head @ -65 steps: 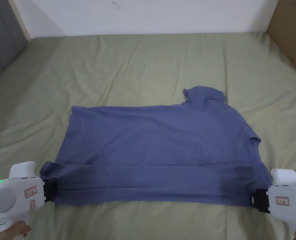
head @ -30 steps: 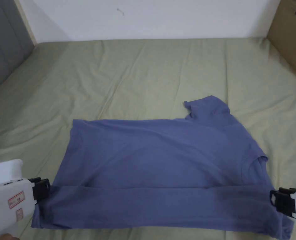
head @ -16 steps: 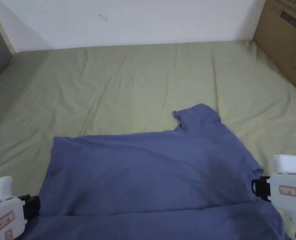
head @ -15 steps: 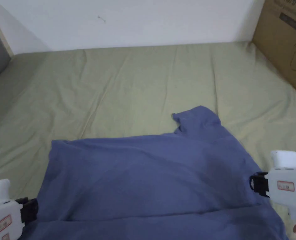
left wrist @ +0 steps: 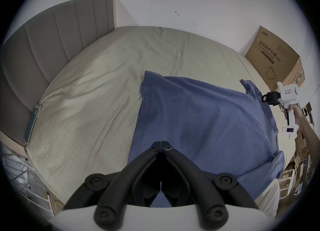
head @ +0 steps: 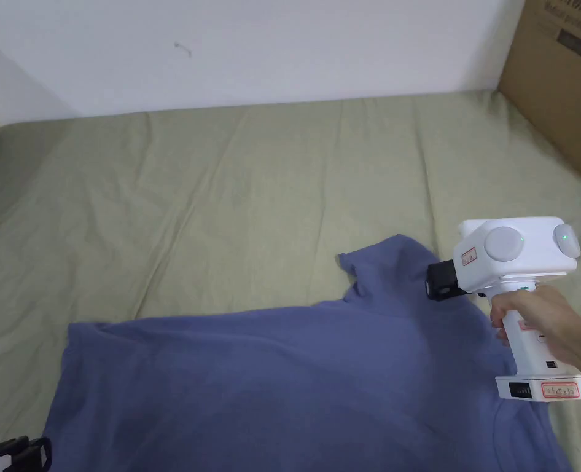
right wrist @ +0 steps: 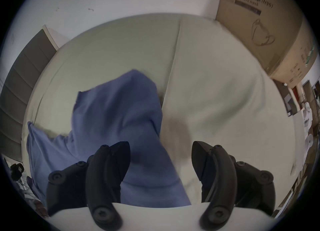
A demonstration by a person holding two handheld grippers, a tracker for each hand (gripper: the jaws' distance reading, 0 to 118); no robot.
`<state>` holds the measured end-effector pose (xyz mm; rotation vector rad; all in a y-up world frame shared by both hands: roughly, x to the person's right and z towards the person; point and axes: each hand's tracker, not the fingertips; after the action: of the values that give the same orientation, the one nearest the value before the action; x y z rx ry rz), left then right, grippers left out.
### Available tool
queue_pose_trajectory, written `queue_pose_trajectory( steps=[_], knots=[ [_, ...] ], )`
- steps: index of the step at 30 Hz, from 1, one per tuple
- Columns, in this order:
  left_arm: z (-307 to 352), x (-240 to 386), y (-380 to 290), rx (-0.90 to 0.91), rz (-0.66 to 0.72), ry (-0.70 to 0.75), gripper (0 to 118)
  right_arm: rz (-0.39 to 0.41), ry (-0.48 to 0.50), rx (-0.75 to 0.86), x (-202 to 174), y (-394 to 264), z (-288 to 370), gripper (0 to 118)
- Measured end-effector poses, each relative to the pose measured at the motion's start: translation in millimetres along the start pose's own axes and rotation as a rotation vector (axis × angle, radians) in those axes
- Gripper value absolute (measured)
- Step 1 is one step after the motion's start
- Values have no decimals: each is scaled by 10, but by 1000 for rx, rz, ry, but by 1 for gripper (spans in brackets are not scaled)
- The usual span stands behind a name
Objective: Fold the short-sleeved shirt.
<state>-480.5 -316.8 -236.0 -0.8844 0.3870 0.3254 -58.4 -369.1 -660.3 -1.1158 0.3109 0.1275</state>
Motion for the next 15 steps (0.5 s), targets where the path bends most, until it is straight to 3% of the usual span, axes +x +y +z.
queue_pose_trajectory(
  steps=[2,4,5,6,7,8,12,15],
  knots=[
    [-27,-26,2,-8,3,3,0,5,6,-63,-8,-53,-155,68],
    [-35,-38,-8,-14,1,11,0,23,-20,-18,-48,-75,-99,66],
    [-40,-50,-13,-16,-1,13,0,33,-20,-18,-57,-70,-70,59],
    [-43,-61,-15,-20,0,15,0,76,-41,0,-72,-73,-25,41],
    [-46,-72,-16,-23,2,15,0,90,-48,15,-89,-69,15,13],
    [-47,-76,-16,-23,6,16,0,75,-33,2,-83,-61,21,2],
    [-31,-96,46,-16,20,10,0,16,-18,-10,-41,-38,20,2],
    [-108,-98,288,-7,-12,-13,0,29,-17,-8,-45,-28,47,2]
  ],
)
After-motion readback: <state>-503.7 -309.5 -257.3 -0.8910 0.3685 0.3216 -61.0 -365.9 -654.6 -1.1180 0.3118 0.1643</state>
